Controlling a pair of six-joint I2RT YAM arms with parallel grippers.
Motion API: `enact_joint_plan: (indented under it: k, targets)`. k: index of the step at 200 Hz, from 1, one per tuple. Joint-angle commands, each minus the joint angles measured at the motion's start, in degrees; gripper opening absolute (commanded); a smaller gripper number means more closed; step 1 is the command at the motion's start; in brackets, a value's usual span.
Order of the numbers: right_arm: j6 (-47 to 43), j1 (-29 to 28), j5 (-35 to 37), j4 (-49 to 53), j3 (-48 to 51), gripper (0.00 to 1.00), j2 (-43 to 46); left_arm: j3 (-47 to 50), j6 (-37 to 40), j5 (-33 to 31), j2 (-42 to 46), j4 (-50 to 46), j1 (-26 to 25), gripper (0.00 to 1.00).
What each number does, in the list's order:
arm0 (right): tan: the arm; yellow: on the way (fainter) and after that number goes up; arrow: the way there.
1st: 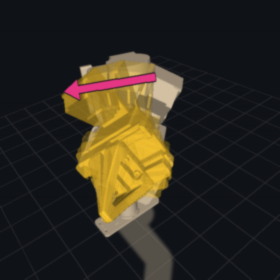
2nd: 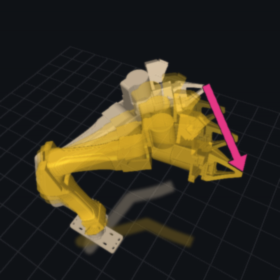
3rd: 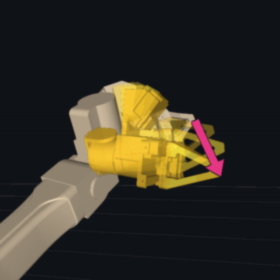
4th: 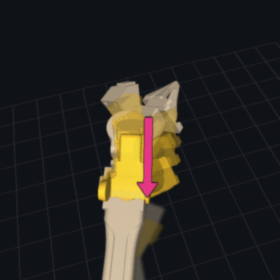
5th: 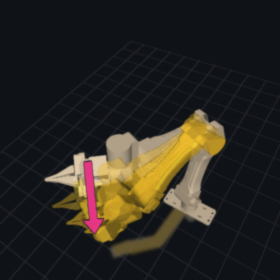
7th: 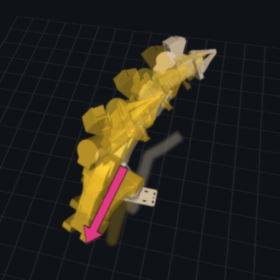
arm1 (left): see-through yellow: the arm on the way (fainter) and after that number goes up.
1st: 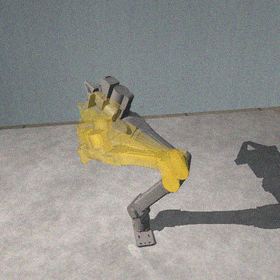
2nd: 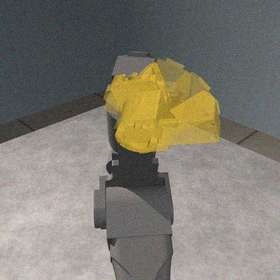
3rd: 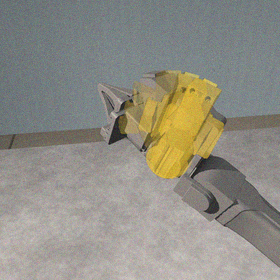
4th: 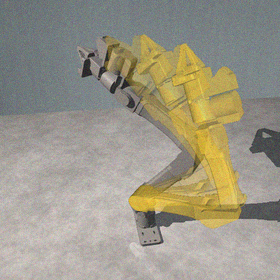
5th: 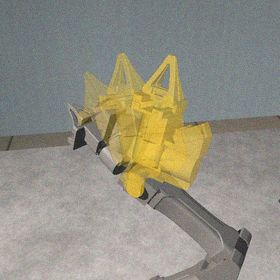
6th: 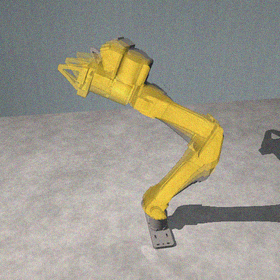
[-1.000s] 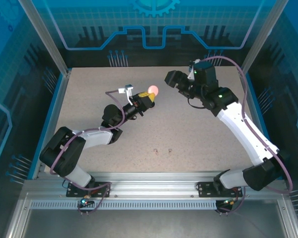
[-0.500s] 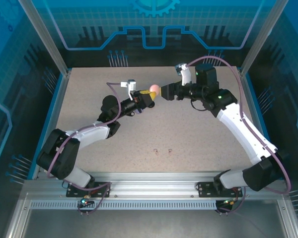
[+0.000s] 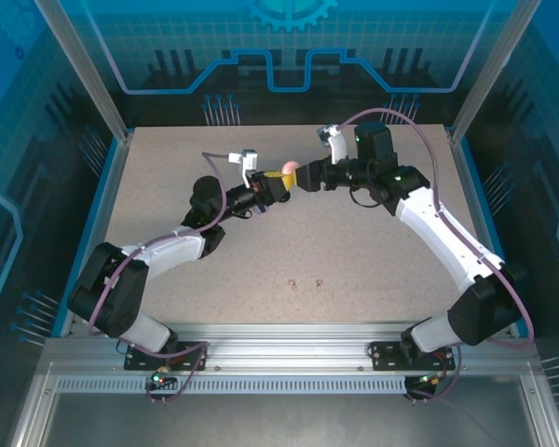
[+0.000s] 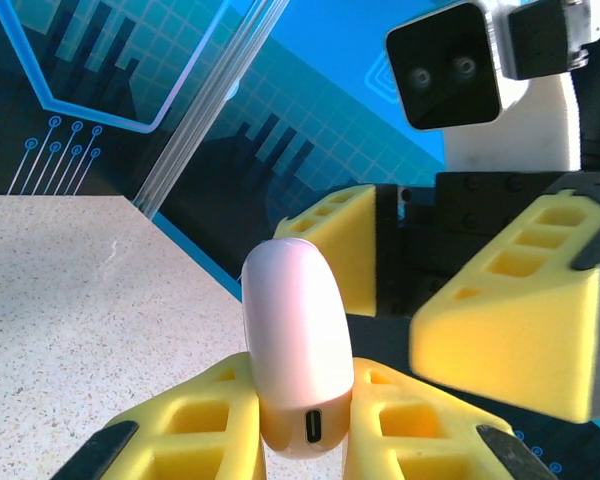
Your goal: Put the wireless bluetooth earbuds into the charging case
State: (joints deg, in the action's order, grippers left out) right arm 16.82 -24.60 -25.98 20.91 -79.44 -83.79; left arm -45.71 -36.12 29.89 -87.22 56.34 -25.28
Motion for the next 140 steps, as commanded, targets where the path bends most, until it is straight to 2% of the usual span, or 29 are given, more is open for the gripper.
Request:
enact_joint_plan:
  k: [1, 71, 105, 140]
  targets:
    - [-0.6, 0.2, 0.5, -1.2, 0.3, 0.65, -1.0, -2.0, -0.4, 1.3, 2.1, 0.4, 0.4, 0.00]
    - [2.6, 3.6, 4.7, -1.7, 2.9, 0.54, -1.8, -2.1, -0.6, 2.2, 2.7, 0.6, 0.4, 0.00]
    - [4.1, 5.1, 4.2, -2.0, 3.7, 0.53, -1.2, -1.7, -0.7, 2.4, 2.9, 0.9, 0.4, 0.00]
    - [4.9, 6.6, -0.2, -3.2, 5.2, 0.54, 2.1, -1.4, -0.7, 2.4, 2.7, 1.1, 0.3, 0.00]
